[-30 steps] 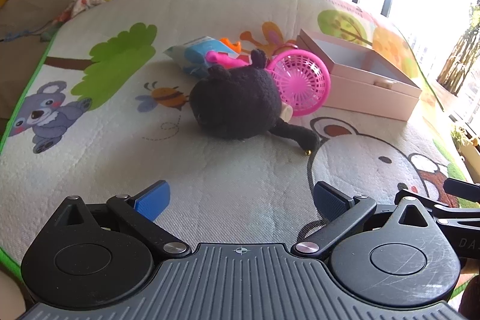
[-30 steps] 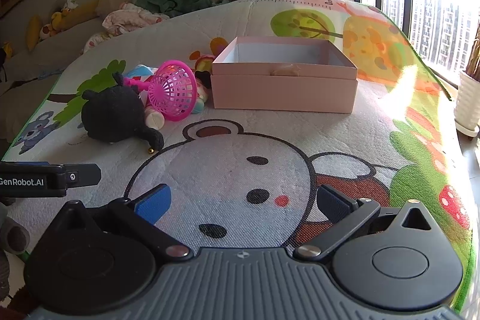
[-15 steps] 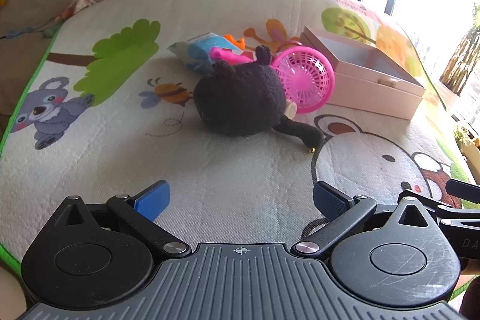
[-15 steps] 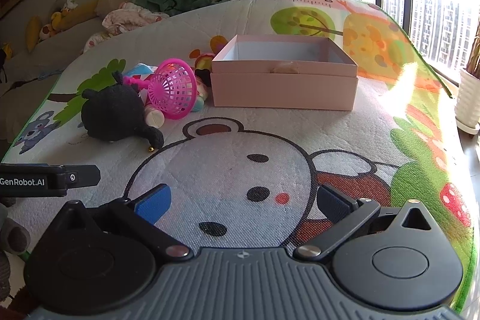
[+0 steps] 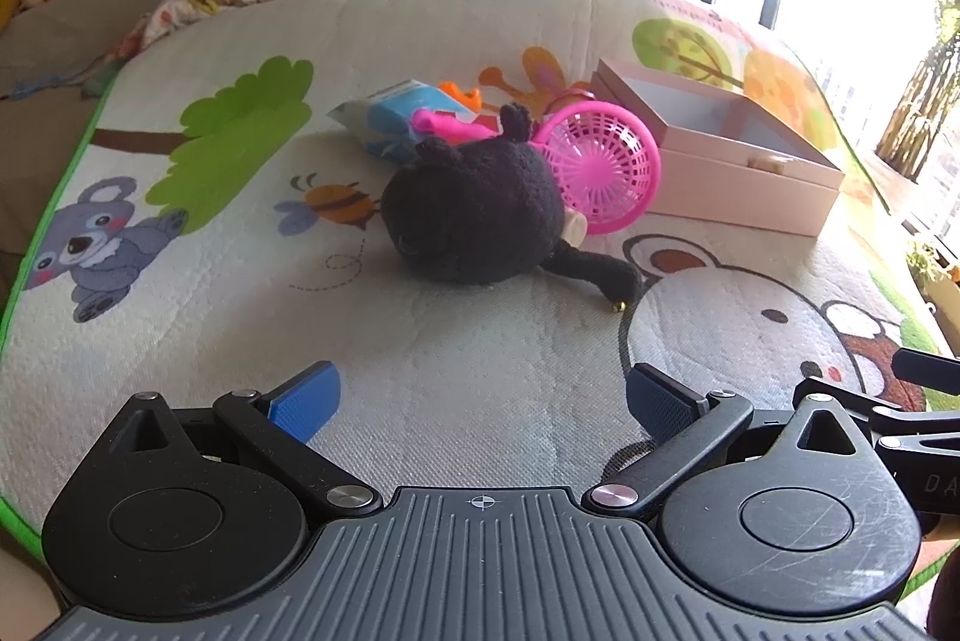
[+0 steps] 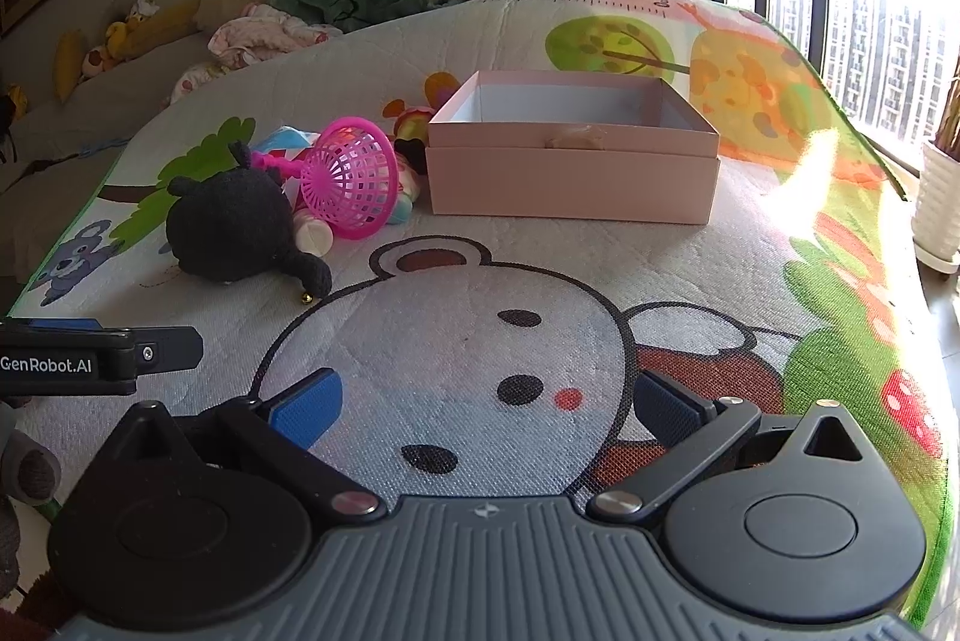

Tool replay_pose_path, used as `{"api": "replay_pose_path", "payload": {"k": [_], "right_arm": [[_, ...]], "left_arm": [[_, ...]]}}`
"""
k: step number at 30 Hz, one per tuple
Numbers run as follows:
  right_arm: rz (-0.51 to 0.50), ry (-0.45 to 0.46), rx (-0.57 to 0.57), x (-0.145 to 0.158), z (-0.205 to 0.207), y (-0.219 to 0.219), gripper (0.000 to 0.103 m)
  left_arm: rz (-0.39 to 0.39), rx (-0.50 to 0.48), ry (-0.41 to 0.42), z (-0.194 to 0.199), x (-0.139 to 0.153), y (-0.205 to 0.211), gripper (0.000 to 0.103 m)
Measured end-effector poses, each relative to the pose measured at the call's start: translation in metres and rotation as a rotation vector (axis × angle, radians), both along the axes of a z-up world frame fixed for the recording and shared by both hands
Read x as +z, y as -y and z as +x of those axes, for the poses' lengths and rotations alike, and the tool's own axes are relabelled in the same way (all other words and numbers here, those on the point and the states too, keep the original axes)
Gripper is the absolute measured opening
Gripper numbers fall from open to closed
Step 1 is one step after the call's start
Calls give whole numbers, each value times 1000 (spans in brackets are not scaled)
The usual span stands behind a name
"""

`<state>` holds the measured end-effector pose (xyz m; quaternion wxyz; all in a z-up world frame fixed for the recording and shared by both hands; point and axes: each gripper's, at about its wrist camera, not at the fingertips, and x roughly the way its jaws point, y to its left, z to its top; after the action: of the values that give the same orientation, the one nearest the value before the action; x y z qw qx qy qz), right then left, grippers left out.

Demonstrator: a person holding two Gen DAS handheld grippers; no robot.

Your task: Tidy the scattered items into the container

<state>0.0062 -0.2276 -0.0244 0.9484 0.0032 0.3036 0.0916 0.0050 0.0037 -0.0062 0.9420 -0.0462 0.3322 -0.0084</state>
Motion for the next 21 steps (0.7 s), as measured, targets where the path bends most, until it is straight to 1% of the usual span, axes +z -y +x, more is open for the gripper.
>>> {"api": "replay_pose_path", "payload": {"k": [6, 17, 21], "right_arm": [[-4, -7, 7, -1, 1, -2, 103], [-3, -9, 6, -1, 1, -2, 103], [-3, -6, 9, -1, 1, -2, 103]], "left_arm": [[-1, -16, 0, 0, 1, 1, 103], [-2, -16, -4, 0, 1, 1, 103], [9, -18, -5, 0, 1, 3, 103]]}}
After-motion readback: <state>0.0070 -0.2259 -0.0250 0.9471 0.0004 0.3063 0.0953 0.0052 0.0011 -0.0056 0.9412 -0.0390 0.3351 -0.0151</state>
